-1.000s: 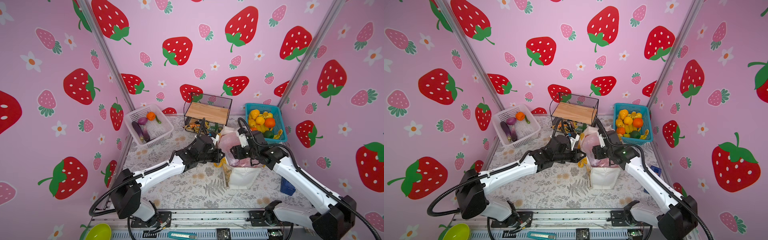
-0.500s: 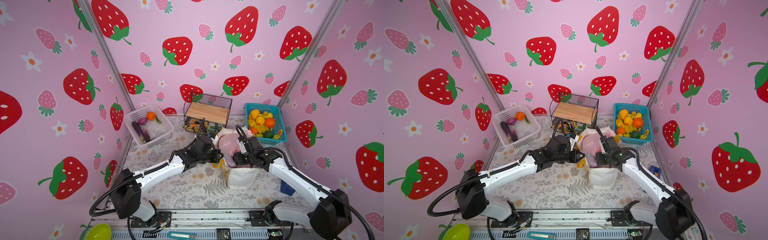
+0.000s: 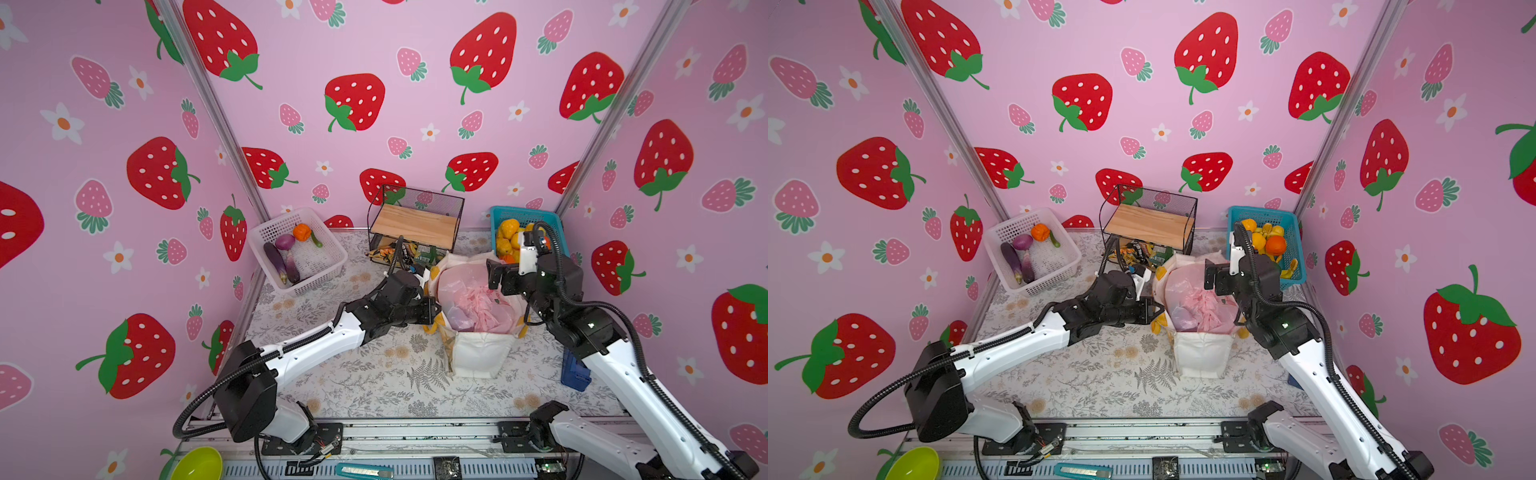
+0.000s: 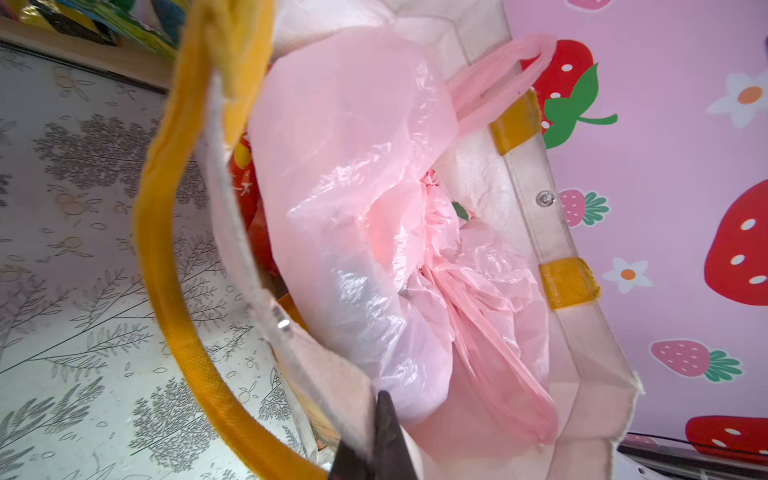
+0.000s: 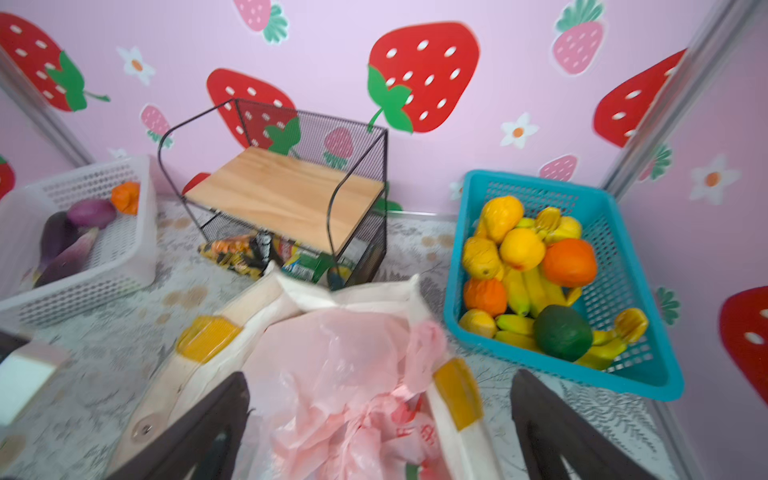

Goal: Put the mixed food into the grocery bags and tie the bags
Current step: 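Push the pink bag down into the white tote with the right gripper, then open both grippers and withdraw them from the white tote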

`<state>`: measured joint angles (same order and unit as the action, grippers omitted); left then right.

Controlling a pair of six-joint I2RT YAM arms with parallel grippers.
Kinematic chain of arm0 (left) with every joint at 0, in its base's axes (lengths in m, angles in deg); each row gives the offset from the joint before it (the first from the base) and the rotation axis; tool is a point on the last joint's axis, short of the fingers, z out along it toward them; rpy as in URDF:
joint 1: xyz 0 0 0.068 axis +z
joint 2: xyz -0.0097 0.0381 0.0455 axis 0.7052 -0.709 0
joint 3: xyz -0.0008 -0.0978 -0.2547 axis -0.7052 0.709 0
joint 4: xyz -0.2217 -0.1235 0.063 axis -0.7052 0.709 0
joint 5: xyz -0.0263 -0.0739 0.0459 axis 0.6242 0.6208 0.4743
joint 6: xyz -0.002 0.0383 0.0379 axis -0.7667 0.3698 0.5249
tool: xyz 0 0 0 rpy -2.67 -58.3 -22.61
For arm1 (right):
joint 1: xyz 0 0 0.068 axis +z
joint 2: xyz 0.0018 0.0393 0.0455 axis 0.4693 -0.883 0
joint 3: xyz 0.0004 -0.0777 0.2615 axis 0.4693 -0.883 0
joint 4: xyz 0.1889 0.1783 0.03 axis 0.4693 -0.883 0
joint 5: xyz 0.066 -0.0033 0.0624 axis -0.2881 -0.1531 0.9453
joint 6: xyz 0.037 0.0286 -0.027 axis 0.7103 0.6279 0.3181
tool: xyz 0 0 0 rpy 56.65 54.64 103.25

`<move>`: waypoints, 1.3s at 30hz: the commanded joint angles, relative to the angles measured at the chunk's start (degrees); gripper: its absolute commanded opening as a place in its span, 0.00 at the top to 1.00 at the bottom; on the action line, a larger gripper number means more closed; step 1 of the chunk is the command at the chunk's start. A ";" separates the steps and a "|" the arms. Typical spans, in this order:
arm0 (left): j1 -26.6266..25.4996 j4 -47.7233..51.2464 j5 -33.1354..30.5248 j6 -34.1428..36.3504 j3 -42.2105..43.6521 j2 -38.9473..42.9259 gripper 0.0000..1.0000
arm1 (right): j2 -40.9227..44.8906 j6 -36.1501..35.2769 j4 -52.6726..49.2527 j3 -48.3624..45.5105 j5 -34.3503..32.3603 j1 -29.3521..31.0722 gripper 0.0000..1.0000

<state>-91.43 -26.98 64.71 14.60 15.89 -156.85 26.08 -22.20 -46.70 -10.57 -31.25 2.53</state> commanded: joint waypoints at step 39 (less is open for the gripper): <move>26.12 -25.98 -44.06 42.70 25.45 30.88 0.01 | -16.87 -10.92 53.87 -25.05 -15.02 -13.71 0.00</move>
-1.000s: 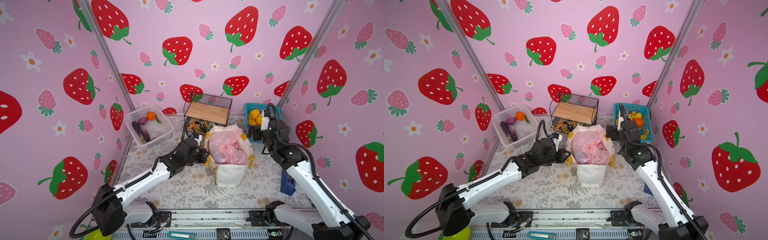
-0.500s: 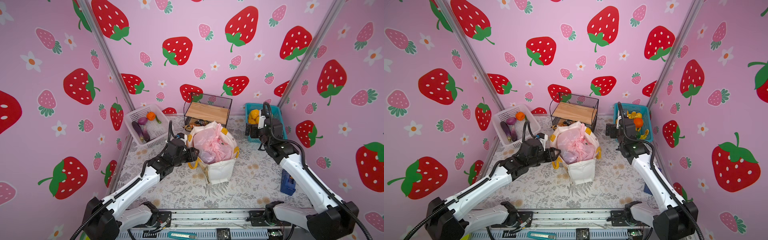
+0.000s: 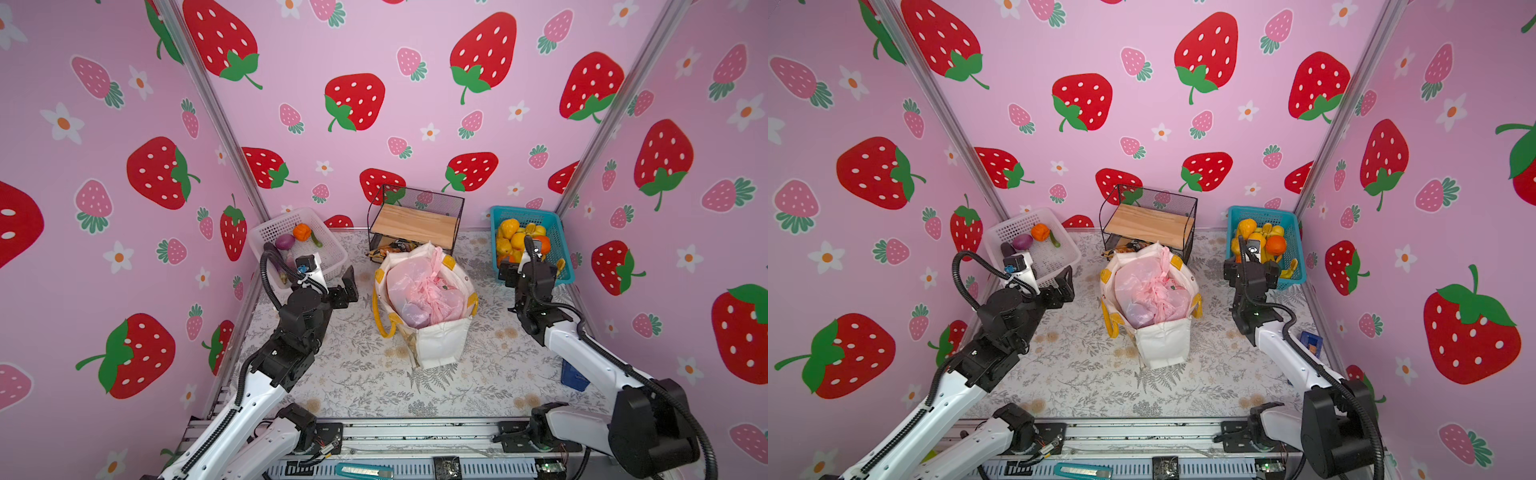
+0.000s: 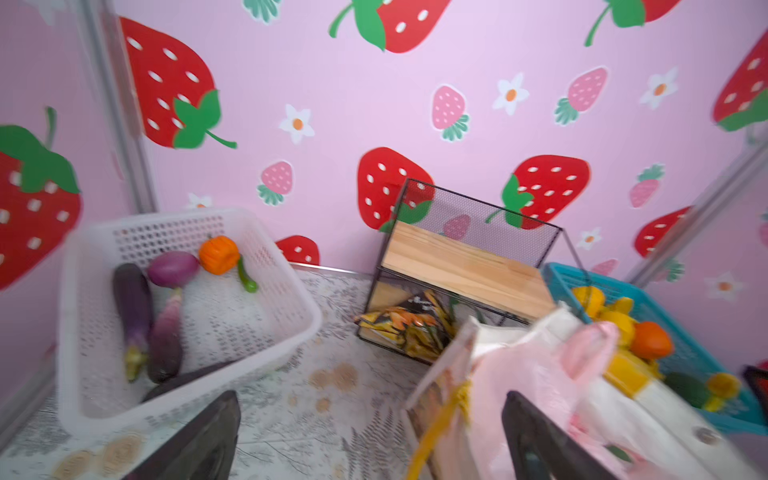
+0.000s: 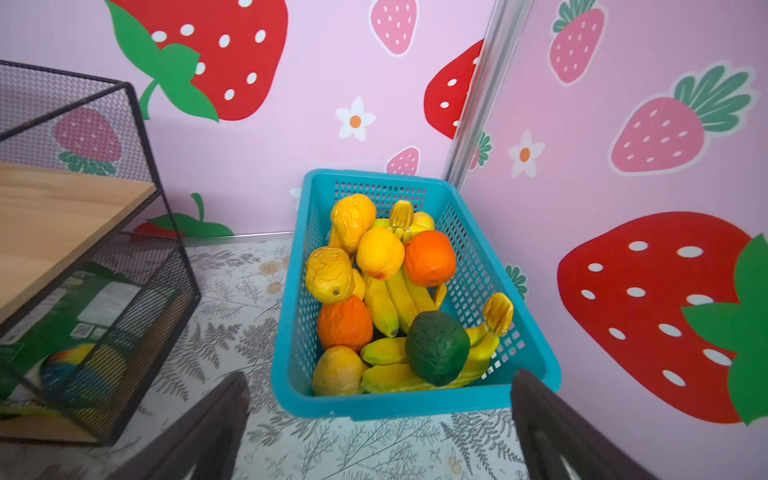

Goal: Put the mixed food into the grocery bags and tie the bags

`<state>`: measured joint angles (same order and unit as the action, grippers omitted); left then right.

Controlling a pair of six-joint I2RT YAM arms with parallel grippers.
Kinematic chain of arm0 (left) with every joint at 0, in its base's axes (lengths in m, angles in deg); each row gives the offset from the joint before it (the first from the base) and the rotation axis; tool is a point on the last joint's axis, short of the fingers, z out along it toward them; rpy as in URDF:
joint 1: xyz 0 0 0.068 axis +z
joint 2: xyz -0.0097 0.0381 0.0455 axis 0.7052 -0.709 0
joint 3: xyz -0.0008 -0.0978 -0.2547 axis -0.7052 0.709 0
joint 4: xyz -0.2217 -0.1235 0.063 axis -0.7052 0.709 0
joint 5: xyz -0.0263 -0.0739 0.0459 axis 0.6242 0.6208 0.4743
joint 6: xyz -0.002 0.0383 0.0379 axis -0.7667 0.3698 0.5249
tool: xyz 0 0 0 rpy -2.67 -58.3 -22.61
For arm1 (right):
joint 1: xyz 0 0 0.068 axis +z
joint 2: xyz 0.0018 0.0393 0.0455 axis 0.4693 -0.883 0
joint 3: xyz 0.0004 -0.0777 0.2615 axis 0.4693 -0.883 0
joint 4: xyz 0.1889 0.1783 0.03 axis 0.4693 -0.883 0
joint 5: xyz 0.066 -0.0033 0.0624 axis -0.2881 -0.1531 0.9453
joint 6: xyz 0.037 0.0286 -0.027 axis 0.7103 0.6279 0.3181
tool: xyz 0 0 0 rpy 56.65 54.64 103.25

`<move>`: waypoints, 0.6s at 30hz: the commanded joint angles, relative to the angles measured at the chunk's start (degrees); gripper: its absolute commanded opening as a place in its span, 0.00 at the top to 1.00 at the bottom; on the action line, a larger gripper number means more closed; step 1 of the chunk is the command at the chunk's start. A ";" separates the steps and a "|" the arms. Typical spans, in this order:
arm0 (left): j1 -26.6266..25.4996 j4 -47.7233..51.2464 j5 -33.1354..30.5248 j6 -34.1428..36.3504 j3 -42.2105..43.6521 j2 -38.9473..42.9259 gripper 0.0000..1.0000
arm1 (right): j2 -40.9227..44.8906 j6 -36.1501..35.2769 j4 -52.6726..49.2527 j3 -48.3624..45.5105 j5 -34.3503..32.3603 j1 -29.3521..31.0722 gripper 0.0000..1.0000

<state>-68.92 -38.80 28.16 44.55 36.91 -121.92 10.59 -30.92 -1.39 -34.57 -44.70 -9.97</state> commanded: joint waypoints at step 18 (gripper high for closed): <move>20.10 -26.59 8.54 14.95 13.55 -30.42 0.01 | -12.22 -4.14 26.93 -18.72 12.97 -2.98 0.00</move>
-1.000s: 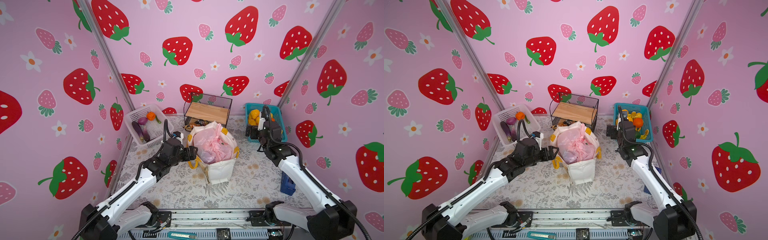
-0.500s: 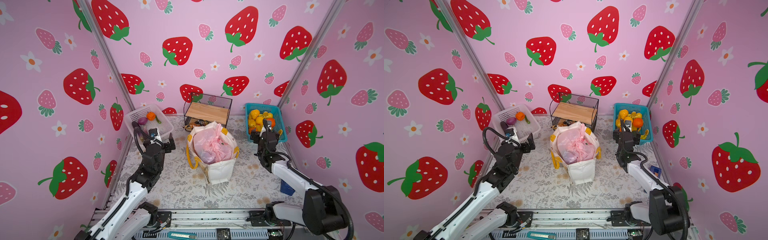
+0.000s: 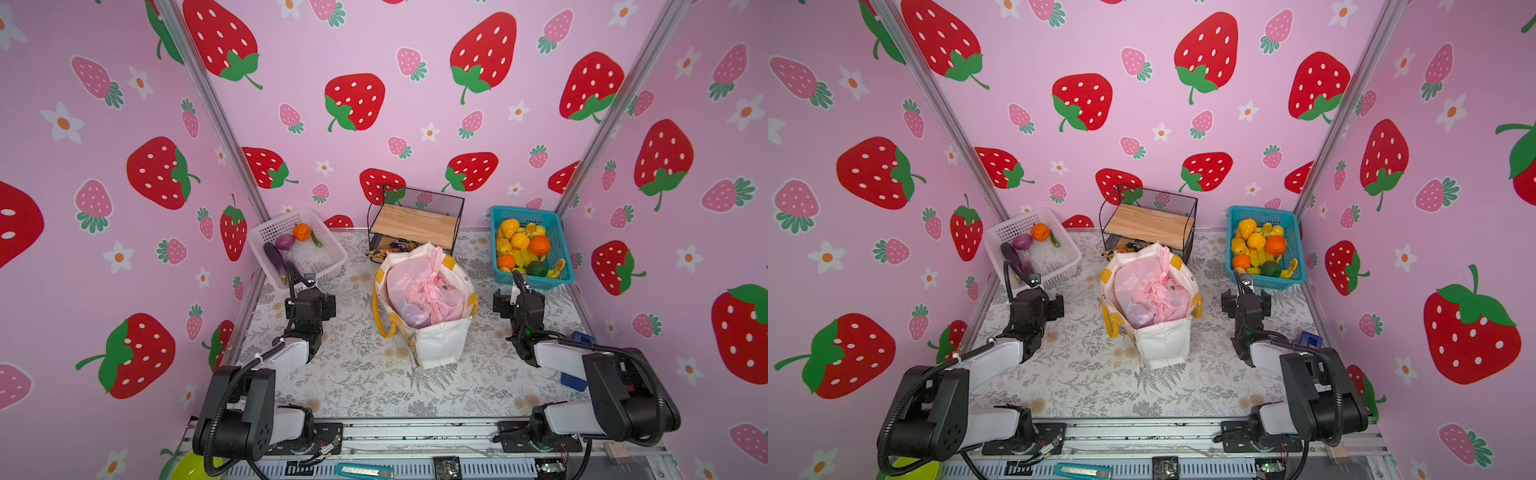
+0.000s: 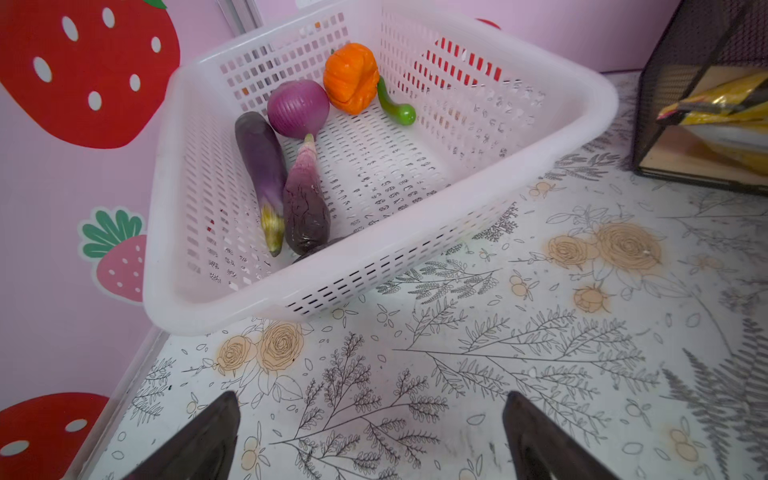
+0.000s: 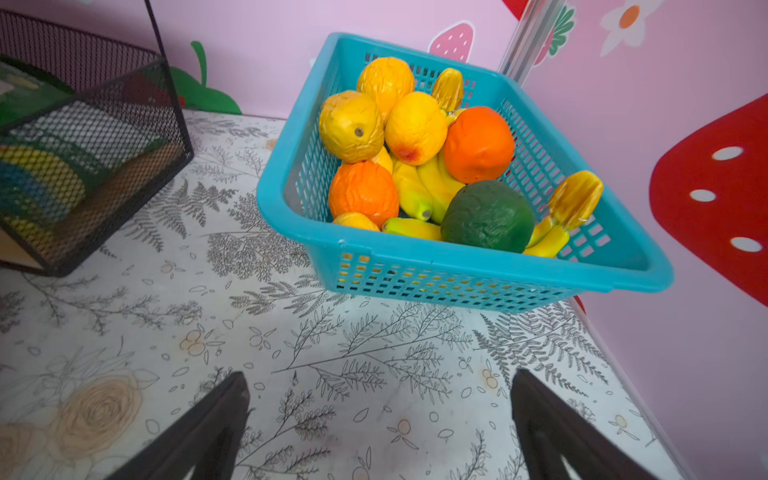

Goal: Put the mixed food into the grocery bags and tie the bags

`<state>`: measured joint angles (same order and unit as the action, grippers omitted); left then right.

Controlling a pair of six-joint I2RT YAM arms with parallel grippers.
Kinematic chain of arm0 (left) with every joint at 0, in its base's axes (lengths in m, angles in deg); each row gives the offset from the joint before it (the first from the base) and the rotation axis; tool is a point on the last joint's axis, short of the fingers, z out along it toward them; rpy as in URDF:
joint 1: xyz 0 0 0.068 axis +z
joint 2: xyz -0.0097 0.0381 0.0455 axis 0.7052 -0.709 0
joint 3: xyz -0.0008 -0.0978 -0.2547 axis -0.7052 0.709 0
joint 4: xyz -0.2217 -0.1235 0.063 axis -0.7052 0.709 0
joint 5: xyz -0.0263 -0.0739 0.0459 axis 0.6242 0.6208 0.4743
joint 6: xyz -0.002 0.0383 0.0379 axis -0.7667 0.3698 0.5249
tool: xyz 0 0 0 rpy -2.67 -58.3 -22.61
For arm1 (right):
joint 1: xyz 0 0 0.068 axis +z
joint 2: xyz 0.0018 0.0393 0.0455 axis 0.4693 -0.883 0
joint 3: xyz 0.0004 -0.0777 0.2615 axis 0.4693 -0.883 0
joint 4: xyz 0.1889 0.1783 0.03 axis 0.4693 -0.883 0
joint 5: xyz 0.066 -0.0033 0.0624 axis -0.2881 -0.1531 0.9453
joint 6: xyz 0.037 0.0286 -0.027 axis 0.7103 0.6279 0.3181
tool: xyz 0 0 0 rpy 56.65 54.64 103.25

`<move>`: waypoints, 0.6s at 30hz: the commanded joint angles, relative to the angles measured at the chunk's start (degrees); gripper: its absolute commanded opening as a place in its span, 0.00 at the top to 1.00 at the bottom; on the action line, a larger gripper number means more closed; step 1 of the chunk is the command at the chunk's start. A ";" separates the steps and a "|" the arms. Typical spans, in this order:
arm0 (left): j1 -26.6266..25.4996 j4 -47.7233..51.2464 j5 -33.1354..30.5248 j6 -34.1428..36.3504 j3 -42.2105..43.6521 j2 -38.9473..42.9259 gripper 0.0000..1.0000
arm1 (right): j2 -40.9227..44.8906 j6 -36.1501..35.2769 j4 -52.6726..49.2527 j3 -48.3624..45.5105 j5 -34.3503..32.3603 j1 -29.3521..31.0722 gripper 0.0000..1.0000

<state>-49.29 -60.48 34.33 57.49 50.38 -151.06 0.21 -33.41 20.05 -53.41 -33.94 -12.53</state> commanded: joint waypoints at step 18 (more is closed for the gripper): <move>3.01 -7.49 9.91 2.56 2.17 -1.51 0.01 | -8.24 -0.79 26.62 -6.88 11.97 -8.73 0.00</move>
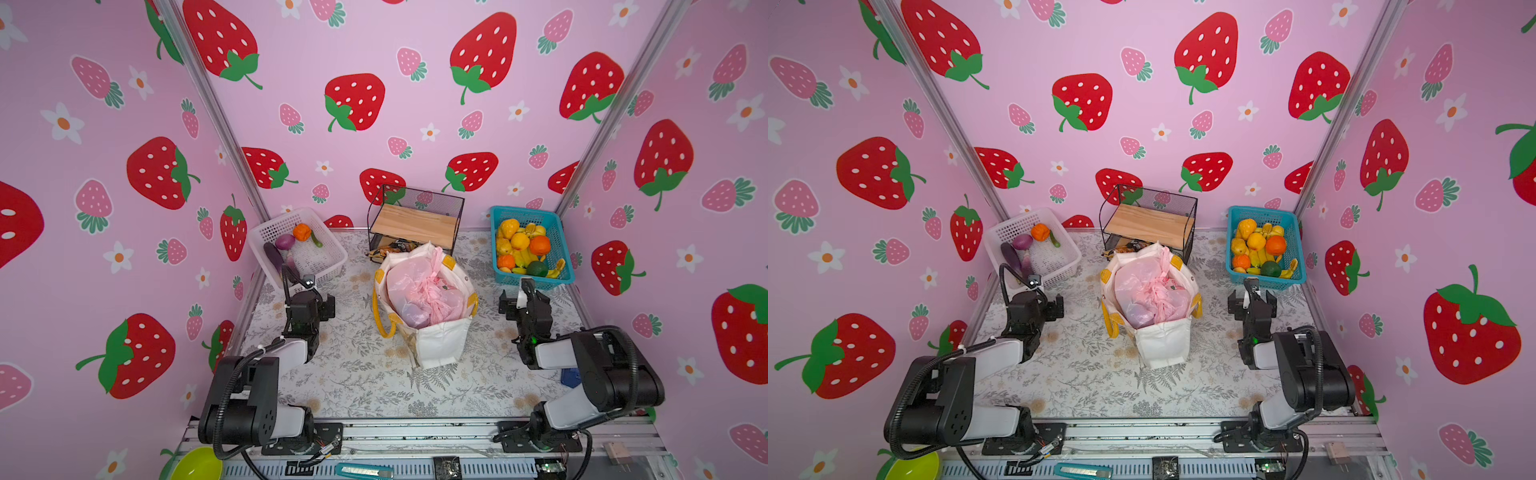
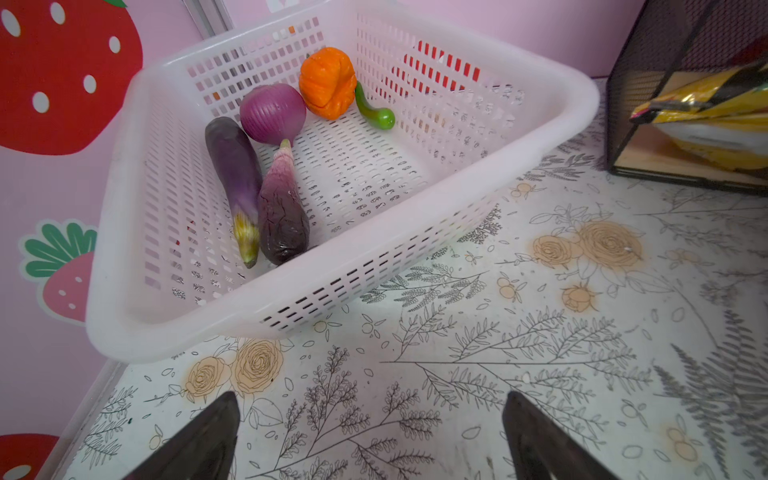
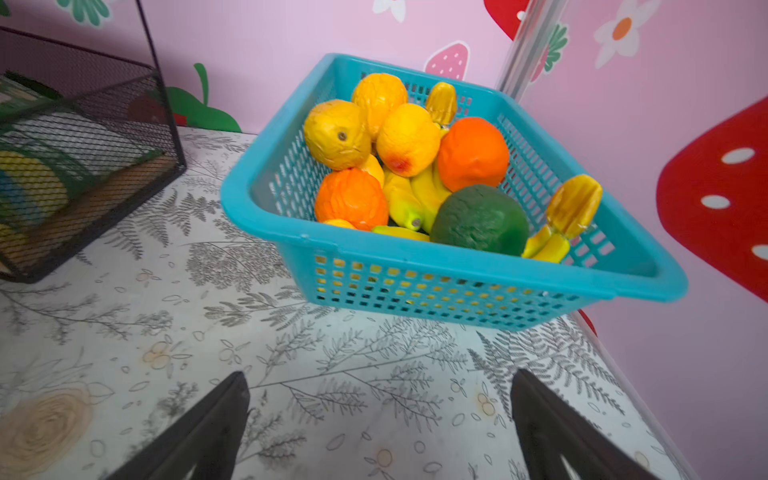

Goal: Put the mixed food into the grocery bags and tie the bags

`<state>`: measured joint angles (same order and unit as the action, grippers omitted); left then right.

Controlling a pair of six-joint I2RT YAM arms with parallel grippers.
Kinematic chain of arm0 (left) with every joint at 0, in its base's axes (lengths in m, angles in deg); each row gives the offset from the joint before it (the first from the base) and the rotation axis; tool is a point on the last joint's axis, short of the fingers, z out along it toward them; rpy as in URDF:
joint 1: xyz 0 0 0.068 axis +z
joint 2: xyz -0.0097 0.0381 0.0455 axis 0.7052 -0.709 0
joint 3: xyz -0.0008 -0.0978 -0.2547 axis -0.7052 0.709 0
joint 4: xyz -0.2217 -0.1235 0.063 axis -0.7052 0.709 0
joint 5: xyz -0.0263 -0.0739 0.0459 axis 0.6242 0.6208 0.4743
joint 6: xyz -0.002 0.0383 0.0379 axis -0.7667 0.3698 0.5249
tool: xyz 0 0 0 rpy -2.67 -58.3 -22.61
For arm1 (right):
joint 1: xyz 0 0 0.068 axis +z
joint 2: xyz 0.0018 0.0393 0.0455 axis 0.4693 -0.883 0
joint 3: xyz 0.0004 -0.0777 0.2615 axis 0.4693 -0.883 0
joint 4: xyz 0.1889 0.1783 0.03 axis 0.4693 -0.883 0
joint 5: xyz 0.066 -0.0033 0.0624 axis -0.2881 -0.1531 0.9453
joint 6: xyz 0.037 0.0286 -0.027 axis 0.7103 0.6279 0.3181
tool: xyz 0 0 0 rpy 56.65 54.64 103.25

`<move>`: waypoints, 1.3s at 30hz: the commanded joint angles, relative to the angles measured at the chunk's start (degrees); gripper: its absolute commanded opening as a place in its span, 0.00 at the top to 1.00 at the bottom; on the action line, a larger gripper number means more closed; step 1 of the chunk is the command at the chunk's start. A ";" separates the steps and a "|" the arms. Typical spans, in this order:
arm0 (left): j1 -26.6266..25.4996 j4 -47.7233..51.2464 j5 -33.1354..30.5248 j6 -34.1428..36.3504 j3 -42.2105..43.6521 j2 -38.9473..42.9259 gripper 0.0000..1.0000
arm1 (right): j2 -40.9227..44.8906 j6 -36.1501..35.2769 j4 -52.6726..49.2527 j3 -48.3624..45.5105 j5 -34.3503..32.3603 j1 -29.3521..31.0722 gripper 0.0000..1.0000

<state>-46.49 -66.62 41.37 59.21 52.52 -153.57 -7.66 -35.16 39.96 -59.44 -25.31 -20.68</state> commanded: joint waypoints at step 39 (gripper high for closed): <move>2.59 -10.31 12.24 -5.96 -1.71 -9.96 0.01 | -0.44 0.58 5.84 -0.47 3.39 -0.39 0.00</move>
<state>-43.87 -75.24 53.43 53.14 52.45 -164.39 -8.03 -34.75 43.50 -60.05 -22.12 -21.22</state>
